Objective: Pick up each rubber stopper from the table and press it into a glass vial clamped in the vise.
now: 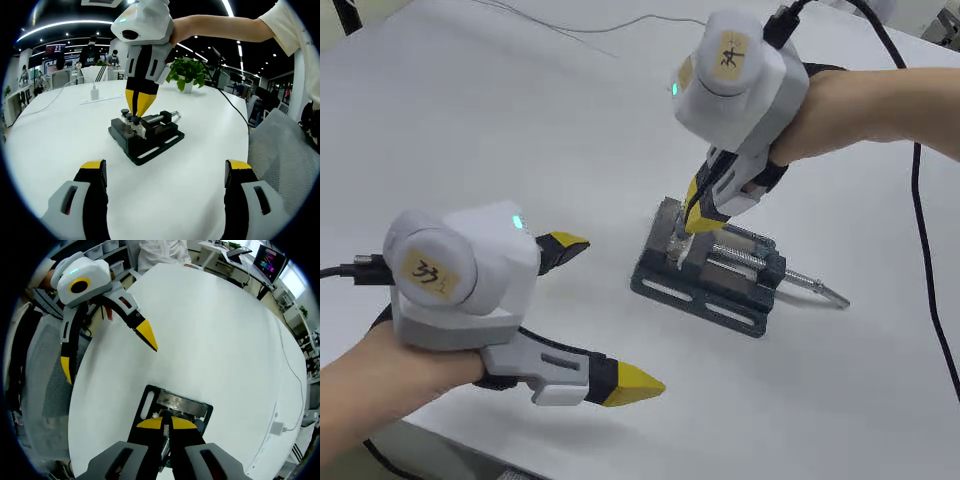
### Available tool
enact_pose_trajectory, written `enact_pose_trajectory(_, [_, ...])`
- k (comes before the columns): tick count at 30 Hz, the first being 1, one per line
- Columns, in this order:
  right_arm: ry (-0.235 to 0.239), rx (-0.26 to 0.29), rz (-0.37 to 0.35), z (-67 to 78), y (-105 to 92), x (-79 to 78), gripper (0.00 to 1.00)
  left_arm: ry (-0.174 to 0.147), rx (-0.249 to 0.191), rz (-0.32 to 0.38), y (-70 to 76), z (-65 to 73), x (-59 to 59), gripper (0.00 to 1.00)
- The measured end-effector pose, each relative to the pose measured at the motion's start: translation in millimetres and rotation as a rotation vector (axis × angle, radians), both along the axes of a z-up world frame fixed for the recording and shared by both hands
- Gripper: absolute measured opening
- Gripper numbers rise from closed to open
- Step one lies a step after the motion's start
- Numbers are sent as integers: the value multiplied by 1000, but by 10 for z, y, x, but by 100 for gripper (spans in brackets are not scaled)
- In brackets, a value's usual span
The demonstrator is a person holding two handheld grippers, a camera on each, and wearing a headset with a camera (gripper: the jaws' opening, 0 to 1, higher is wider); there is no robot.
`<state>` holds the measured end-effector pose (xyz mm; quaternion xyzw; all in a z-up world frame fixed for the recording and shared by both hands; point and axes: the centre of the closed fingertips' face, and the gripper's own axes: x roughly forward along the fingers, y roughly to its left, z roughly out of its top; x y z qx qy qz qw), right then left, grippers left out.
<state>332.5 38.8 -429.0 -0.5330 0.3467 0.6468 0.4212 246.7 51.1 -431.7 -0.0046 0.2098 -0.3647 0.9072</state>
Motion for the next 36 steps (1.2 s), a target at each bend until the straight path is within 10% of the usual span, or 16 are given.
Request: enact_pose_trajectory(36, [47,-52,-72,-19,-7,16,0,23,-25,18,16,-36,140,97])
